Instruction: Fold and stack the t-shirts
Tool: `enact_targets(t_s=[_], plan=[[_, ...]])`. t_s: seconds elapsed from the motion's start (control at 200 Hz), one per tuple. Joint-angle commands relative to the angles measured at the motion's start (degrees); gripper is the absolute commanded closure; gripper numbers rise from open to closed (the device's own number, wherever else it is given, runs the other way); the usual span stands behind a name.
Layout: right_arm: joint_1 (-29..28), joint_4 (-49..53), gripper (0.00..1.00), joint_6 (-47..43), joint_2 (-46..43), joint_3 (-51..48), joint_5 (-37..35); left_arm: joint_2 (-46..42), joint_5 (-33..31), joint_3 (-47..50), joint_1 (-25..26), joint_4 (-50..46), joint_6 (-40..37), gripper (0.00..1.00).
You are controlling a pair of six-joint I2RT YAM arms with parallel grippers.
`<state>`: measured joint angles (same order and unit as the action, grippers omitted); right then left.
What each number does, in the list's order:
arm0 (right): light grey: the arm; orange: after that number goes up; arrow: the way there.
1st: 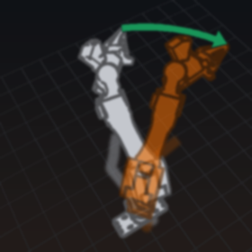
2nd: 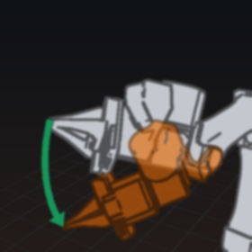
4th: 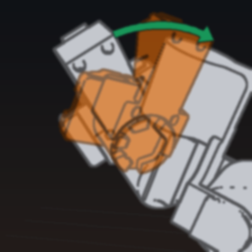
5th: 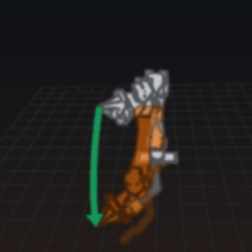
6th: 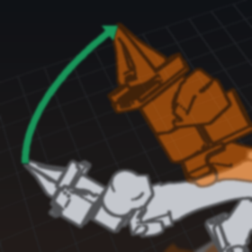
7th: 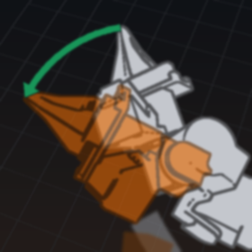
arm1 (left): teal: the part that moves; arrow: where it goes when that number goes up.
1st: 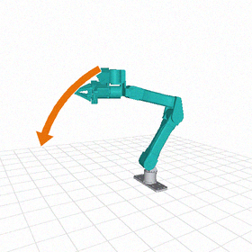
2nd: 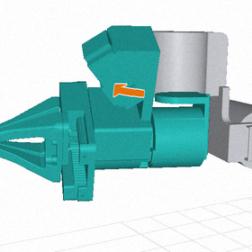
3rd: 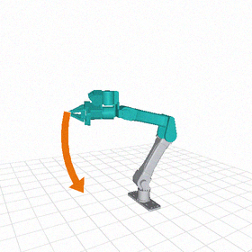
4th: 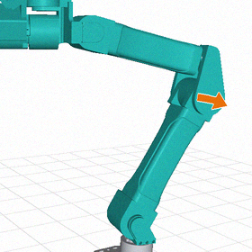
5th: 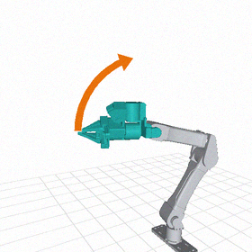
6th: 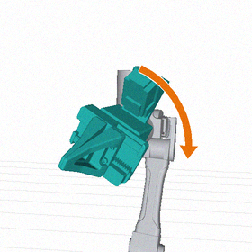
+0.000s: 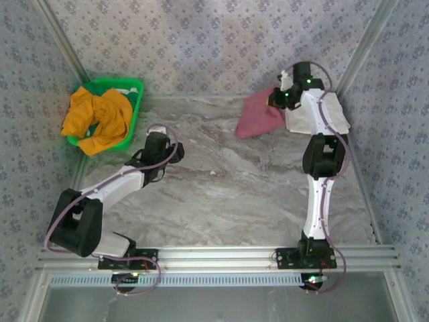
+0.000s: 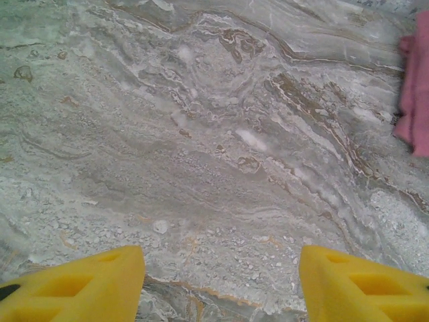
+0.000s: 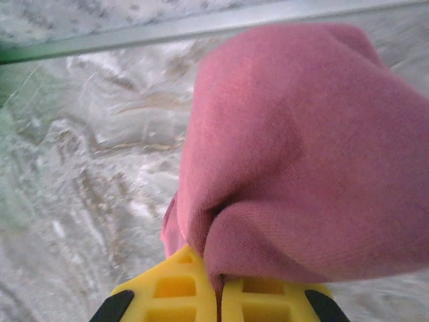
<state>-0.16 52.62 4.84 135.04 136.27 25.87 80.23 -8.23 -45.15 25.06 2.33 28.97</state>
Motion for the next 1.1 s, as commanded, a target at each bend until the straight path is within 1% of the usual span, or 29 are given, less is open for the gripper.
enact_targets(t_s=[0.0, 0.11, 0.445, 0.575, 0.695, 0.76, 0.859, 0.974, 1.094], plan=[[2.01, 11.13, 1.0, -6.5, 4.14, 8.36, -4.28, -0.96, -0.95, -0.21, -0.45, -1.18, -1.35, 0.38], [3.64, 10.47, 1.0, -9.32, 4.73, 10.47, -6.81, -0.6, -1.0, -0.21, -0.45, -1.53, -1.72, 0.38], [6.38, 8.99, 1.0, -21.56, 4.43, 14.58, -9.64, 1.31, -1.1, -0.07, -0.45, -1.19, -1.9, 0.38], [8.38, 6.99, 1.0, -22.53, 4.35, 15.9, -7.69, 1.69, -1.13, 0.15, -0.45, -0.66, -1.99, 0.38], [11.18, 5.49, 1.0, -21.63, 4.44, 16.46, -2.59, 2.15, -1.09, -0.03, -0.45, -0.99, -2.12, 0.38], [12.4, 5.11, 1.0, -21.61, 4.52, 16.57, -1.48, 2.26, -1.04, -0.16, -0.45, -1.18, -2.32, 0.38], [13.22, 5.06, 1.0, -24.53, 4.78, 16.67, -0.43, 2.56, -1.17, -0.55, -0.45, -1.51, -2.86, 0.38], [13.25, 4.45, 1.0, -29.41, 5.54, 16.66, -2.97, 3.15, -1.26, -1.24, -0.45, -2.13, -3.3, 0.38], [13.77, 2.6, 1.0, -32.33, 6.66, 17.1, -6.56, 3.53, -1.26, -1.95, -0.45, -2.5, -3.48, 0.38]])
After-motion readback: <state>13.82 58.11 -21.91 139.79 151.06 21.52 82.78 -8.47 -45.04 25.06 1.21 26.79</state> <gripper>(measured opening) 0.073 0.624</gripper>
